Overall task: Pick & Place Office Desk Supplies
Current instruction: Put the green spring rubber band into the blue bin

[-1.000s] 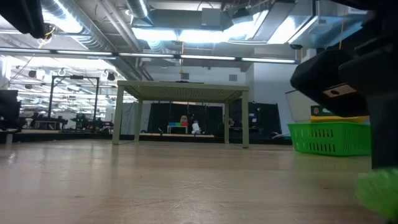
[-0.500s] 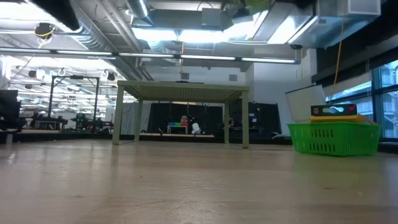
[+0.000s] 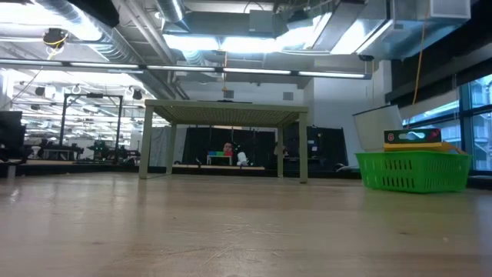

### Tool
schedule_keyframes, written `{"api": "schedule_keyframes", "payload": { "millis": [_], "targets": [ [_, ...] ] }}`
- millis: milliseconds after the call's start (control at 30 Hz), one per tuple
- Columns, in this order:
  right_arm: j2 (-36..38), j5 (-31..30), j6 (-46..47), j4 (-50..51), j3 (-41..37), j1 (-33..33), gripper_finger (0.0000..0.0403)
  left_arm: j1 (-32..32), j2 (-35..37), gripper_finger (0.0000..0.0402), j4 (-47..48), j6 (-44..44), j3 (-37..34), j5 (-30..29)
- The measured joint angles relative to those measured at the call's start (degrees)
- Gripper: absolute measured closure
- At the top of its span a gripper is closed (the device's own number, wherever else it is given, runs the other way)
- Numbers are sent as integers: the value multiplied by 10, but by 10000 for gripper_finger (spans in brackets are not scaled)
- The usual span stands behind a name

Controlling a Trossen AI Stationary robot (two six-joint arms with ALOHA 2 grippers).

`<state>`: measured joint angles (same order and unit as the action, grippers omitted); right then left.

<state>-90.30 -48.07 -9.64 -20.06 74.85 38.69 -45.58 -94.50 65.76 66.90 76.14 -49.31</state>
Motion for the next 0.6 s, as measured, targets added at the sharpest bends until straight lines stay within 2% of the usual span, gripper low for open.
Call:
{"api": "schedule_keyframes", "payload": {
  "millis": [167,400,500,600],
  "targets": [
    [0,64,-17,-33,0,-1,393,0,0,304,-1,-1,0,-8],
    [0,60,-11,4,0,-1,392,0,0,304,-5,-1,0,-8],
    [0,61,51,67,1,2,392,0,0,304,-12,-1,0,-8],
    [0,61,160,174,1,9,392,0,0,304,-13,-1,0,-8]
  ]
}}
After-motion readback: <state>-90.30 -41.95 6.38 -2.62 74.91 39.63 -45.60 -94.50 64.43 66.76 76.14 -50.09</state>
